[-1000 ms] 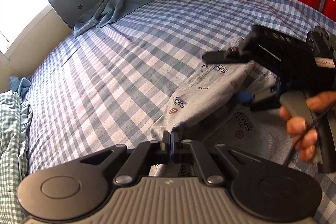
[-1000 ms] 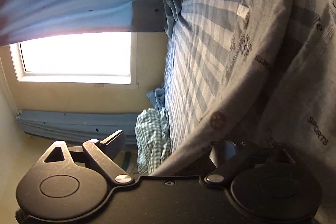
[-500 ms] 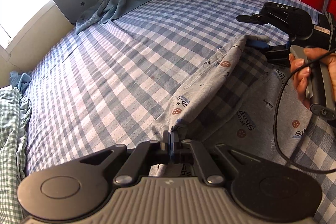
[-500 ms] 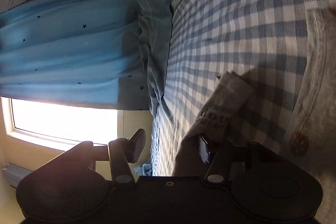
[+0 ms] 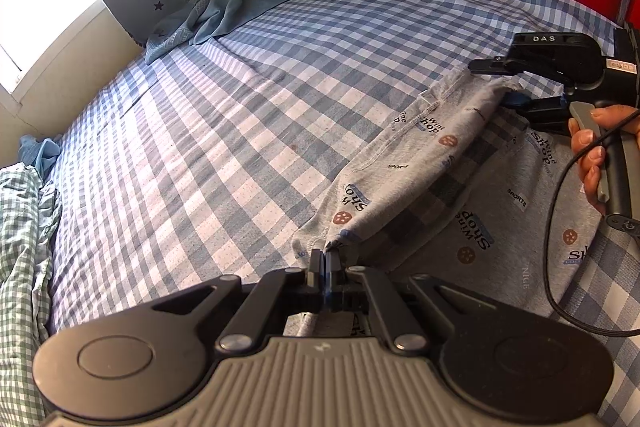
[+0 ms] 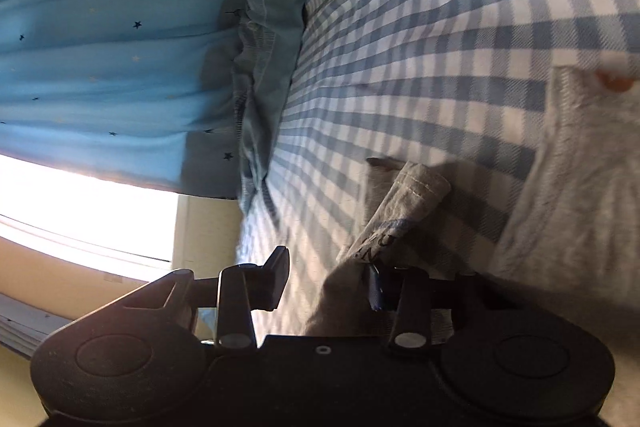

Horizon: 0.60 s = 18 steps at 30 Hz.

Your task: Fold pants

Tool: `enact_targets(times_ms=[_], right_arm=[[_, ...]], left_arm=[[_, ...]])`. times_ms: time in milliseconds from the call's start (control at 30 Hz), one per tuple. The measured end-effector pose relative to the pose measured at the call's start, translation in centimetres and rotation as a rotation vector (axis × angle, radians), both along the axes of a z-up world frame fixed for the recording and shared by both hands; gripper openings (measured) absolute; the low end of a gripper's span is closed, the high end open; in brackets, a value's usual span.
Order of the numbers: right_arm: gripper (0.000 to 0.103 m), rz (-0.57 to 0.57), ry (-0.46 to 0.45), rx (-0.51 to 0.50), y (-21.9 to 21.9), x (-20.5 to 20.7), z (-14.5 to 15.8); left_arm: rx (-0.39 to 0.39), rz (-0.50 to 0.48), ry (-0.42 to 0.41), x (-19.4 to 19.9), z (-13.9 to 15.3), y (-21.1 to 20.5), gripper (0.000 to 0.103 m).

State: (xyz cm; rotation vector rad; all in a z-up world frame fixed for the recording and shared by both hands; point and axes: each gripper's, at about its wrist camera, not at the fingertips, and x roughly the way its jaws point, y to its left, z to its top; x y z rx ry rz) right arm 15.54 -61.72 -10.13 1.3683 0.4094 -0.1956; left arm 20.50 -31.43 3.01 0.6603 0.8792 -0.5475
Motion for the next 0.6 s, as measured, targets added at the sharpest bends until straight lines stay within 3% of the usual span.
enact_targets(times_ms=[67, 200, 267, 300, 433, 500, 600], right_arm=[[0.039, 0.002, 0.018, -0.019, 0.0, -0.5, 0.0], [0.012, -0.017, 0.057, -0.028, -0.5, -1.2, -0.7], [0.008, -0.028, 0.078, -0.035, -1.0, -1.2, -0.9], [0.001, -0.019, 0.079, -0.052, -1.3, -1.1, -0.7], [0.0, 0.088, 0.052, -0.174, -2.3, 0.7, 2.2], [0.0, 0.142, -0.005, -0.245, -3.0, 1.4, 5.0], [0.0, 0.181, -0.104, -0.375, -4.1, 0.3, 10.4]], left_arm=[[-0.002, 0.003, 0.002, 0.0, -0.1, 0.0, 0.0], [0.0, 0.004, -0.001, -0.2, -0.2, 0.1, 0.0], [0.008, -0.003, -0.01, -0.5, -0.3, 0.0, 0.0], [0.007, -0.006, -0.013, -0.6, -0.3, -0.1, 0.0], [-0.042, 0.018, -0.046, -0.7, 0.6, 0.2, 0.0], [-0.121, 0.012, -0.065, -1.1, 1.9, 0.8, 0.0], [-0.226, -0.078, -0.107, -3.2, 4.1, 1.7, 0.0]])
